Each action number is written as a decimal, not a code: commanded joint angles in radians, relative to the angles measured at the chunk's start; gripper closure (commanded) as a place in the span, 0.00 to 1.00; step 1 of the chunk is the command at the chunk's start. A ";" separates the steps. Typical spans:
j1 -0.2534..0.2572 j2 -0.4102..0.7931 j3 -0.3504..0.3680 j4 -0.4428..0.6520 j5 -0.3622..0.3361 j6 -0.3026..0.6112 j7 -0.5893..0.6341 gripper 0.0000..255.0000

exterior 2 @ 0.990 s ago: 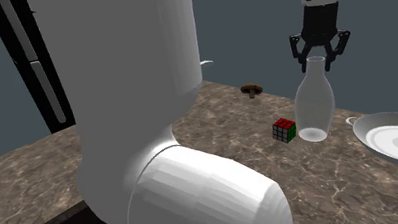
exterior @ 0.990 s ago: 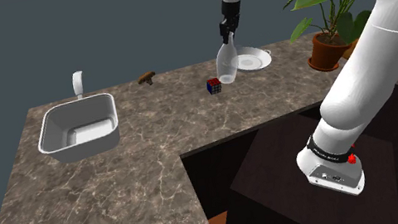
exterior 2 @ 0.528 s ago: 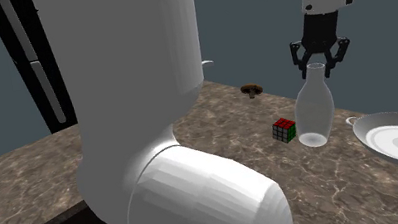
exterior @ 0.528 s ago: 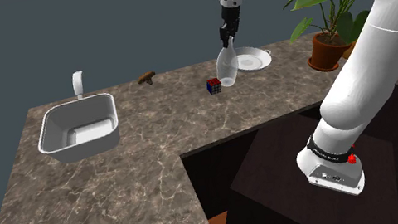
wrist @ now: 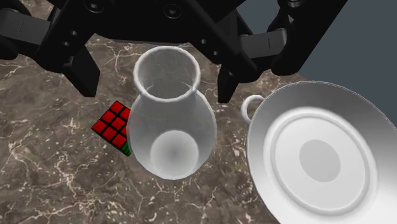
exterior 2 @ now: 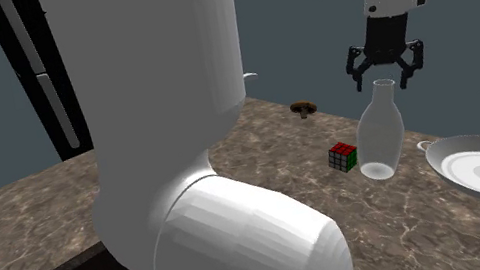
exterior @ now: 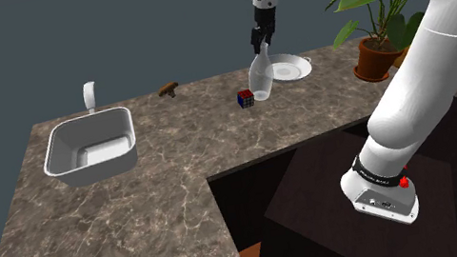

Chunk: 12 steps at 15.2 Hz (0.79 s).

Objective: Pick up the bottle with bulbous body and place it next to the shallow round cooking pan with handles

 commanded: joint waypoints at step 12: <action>0.000 -0.030 0.000 0.092 -0.005 -0.123 0.003 0.00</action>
